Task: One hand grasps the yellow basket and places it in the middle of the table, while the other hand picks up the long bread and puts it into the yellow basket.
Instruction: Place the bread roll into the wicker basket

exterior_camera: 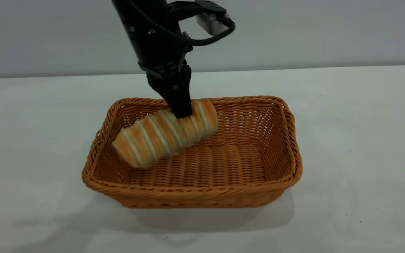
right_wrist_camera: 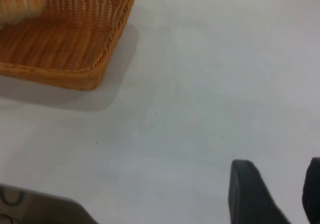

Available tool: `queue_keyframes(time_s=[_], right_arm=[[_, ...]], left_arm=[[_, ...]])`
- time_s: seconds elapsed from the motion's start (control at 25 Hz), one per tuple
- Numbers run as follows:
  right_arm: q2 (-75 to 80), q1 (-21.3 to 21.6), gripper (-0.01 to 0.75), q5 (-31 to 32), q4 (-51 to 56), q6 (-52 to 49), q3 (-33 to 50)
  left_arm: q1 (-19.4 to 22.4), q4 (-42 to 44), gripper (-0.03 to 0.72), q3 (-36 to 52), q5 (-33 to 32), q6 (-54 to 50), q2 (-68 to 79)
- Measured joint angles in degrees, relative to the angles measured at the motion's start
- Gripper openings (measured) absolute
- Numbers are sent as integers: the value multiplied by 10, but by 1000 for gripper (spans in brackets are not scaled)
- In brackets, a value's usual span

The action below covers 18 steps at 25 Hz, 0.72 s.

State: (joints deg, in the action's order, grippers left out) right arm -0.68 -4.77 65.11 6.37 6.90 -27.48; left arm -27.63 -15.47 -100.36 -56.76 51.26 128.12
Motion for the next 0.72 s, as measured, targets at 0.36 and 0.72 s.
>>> queue_keyframes(time_s=[0.36, 0.72], right_arm=[[0, 0, 302, 0, 0, 0, 0], [0, 0, 302, 0, 0, 0, 0]], left_arm=[[-5, 7, 40, -109, -64, 1, 58], [-5, -12, 188, -115, -68, -12, 60]])
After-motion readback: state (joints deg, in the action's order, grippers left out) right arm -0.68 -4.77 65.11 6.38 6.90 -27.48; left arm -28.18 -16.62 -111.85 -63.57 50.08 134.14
